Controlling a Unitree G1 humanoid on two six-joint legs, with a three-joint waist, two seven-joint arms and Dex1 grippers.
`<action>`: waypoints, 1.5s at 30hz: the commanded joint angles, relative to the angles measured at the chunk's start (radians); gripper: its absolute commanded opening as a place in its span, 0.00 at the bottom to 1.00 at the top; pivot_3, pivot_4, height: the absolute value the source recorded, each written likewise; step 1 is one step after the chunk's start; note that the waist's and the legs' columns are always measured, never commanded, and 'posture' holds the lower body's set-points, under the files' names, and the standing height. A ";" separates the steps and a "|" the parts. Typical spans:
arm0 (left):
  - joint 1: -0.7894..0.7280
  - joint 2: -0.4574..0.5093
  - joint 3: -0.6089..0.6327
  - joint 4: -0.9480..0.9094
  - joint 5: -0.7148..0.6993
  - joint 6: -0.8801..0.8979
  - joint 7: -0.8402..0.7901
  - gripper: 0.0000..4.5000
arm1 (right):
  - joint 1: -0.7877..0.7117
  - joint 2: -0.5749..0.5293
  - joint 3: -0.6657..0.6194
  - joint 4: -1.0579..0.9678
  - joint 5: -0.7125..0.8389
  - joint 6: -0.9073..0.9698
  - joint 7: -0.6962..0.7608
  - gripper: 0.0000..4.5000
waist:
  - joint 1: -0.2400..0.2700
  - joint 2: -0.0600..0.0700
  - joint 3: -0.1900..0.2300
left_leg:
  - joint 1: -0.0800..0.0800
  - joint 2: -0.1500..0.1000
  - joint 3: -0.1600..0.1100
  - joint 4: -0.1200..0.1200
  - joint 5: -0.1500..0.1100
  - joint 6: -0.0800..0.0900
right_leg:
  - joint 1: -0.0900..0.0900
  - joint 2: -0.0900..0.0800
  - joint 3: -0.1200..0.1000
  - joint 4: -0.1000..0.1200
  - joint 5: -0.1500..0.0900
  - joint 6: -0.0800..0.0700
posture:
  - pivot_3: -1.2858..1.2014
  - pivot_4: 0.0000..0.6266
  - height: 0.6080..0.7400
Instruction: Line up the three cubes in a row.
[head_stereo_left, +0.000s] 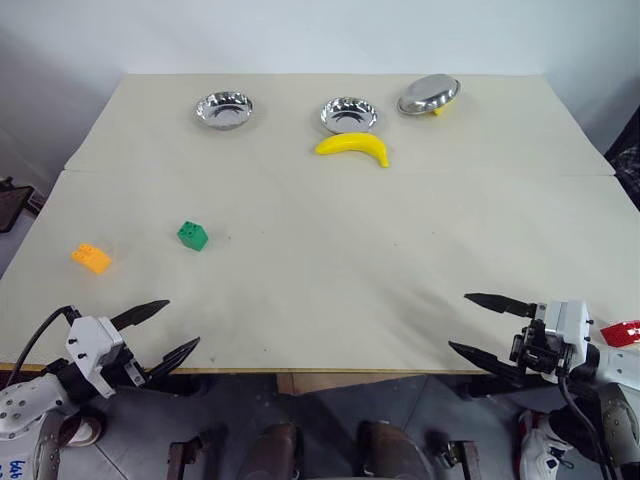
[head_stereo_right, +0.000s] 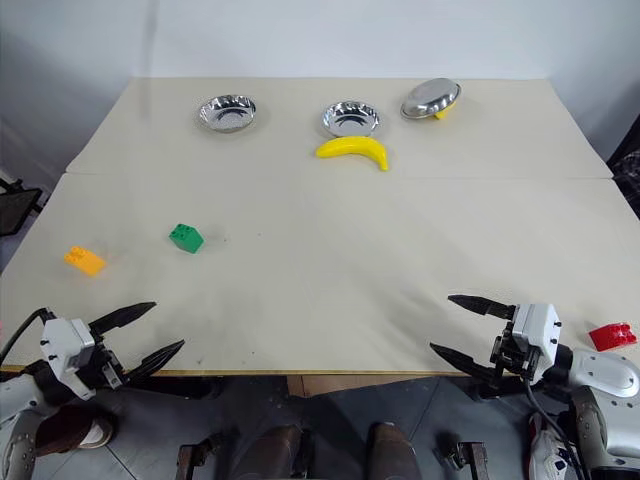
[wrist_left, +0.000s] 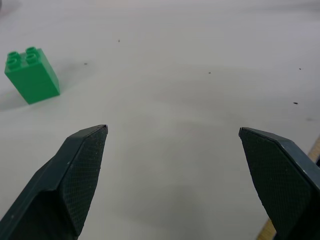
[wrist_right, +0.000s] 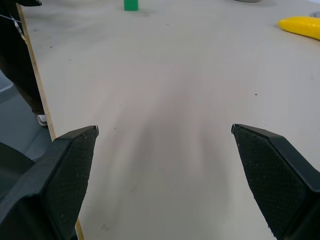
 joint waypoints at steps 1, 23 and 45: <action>0.005 0.006 0.023 -0.028 0.000 -0.012 0.010 0.99 | -0.007 -0.011 -0.022 0.001 0.010 -0.006 0.006 1.00 | 0.001 0.000 0.000 | 0.000 0.000 0.000 0.000 0.000 0.000 | 0.000 0.000 0.000 0.000 0.000 0.000 | 0.52 0.24 1.00; -0.352 -0.026 -0.295 -0.087 -0.075 0.188 -0.122 0.99 | 0.365 0.055 -0.688 -0.281 0.382 0.424 -0.459 1.00 | 0.003 0.001 -0.001 | 0.000 -0.001 -0.001 0.001 0.000 0.000 | 0.000 0.000 0.000 0.006 0.000 0.000 | 0.52 0.24 1.00; -0.241 0.008 -0.246 -0.373 -0.160 0.369 -0.054 0.99 | 0.349 -0.059 -0.649 -0.041 0.210 0.600 -0.582 1.00 | -0.020 0.009 -0.006 | 0.001 0.000 0.002 -0.003 0.001 0.001 | 0.000 0.000 0.005 -0.001 0.000 0.000 | 0.52 0.24 1.00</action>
